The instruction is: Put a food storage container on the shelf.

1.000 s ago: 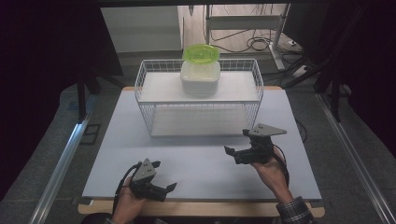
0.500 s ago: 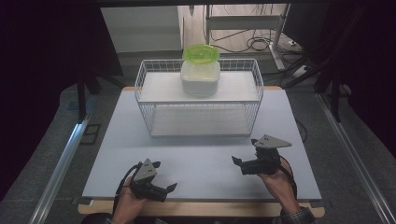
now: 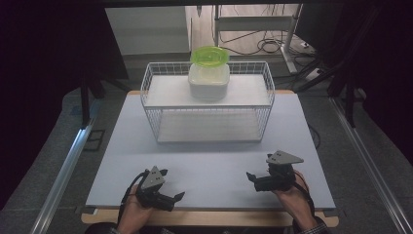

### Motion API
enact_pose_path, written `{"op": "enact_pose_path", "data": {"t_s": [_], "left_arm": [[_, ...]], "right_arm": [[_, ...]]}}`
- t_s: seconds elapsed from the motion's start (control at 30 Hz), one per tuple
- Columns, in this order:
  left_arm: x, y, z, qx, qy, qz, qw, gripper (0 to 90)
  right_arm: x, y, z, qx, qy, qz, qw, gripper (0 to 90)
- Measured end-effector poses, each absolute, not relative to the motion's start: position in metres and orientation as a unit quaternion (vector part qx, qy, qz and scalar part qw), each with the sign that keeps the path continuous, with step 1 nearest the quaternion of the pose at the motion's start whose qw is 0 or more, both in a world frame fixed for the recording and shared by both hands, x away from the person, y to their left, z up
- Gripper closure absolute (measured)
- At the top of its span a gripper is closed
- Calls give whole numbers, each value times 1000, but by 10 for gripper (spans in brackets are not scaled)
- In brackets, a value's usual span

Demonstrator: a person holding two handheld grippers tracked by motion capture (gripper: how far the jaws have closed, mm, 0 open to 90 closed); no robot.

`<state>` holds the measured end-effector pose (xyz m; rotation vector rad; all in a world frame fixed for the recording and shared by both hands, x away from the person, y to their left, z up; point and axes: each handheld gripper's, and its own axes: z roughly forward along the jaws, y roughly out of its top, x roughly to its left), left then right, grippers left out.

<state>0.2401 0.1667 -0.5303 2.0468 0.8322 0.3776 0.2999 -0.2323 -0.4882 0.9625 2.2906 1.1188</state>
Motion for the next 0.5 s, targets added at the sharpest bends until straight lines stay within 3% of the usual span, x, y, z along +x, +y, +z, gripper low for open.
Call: {"op": "enact_pose_path", "data": {"t_s": [0.5], "left_arm": [[240,164,-534,833,330,161,415,9]], "right_arm": [[299,-236,-510,364,839,362,177,0]]}}
